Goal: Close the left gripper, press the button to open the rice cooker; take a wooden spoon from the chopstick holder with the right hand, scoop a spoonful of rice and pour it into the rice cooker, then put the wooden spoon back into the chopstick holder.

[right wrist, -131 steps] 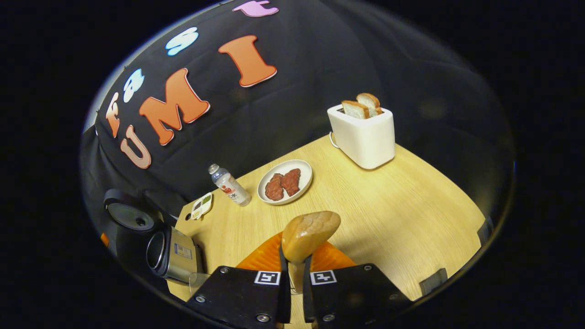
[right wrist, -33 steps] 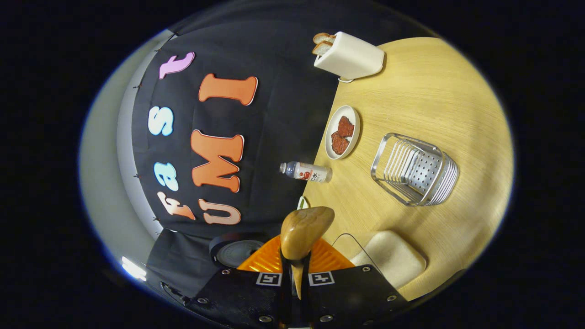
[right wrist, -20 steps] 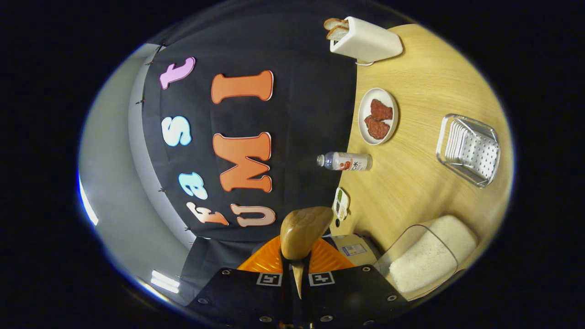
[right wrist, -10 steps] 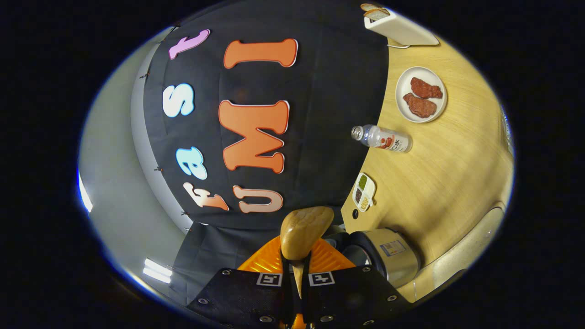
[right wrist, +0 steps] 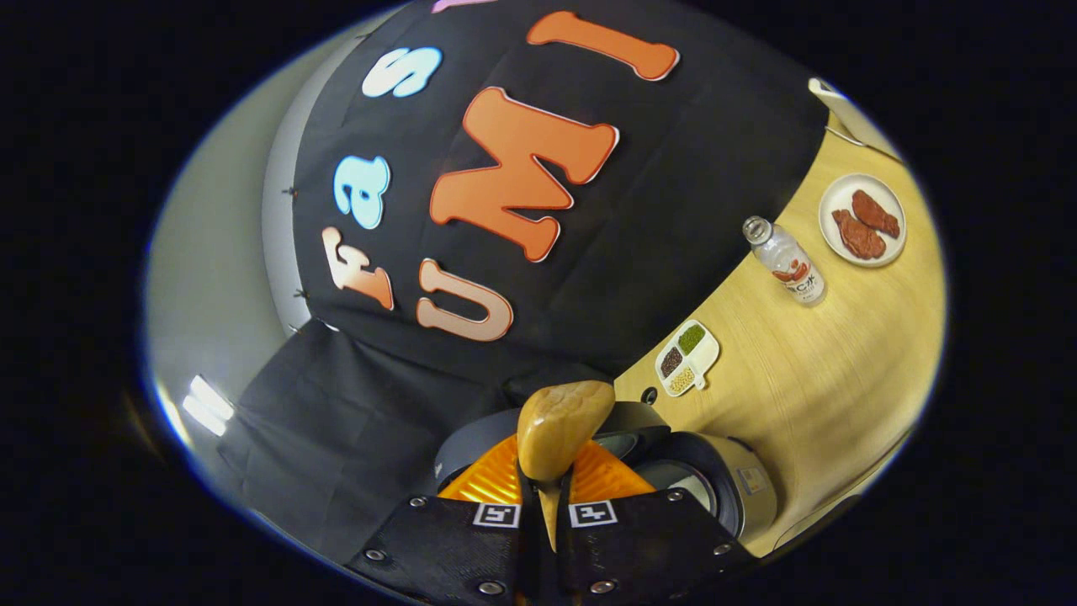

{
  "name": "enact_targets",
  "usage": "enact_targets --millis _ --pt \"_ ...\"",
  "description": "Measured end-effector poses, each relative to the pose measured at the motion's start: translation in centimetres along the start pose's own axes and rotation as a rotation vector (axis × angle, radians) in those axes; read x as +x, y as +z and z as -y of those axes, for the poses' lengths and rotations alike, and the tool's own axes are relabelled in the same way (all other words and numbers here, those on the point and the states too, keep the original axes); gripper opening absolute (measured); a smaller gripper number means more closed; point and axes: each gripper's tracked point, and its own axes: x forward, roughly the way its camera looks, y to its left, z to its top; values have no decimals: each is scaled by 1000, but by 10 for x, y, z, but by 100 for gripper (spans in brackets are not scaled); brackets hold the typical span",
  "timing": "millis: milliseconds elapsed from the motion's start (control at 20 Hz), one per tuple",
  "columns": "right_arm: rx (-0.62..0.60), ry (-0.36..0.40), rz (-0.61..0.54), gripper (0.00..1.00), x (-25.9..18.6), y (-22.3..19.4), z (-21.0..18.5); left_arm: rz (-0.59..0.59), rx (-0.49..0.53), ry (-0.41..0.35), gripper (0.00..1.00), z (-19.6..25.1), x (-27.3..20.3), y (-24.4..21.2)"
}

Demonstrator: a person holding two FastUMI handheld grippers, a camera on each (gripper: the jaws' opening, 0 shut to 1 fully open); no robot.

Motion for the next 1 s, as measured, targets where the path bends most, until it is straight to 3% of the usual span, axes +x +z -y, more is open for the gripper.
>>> enact_targets --millis 250,450,500,600,700,1000 --pt "-245 -76 5 7 13 -14 4 30 1 -24 100 -2 0 6" --pt "-324 -115 -15 7 16 -29 15 26 3 -16 95 -11 4 6" --pt "-344 -117 -10 7 16 -32 16 24 1 -15 100 -13 4 5" --pt "-386 -125 -5 7 18 -36 15 16 4 -8 94 -18 4 2" --pt "-438 -126 0 7 19 -42 10 11 7 -3 100 -21 4 -1" --pt "-639 -106 17 7 16 -54 -11 20 14 -3 100 -20 0 2"
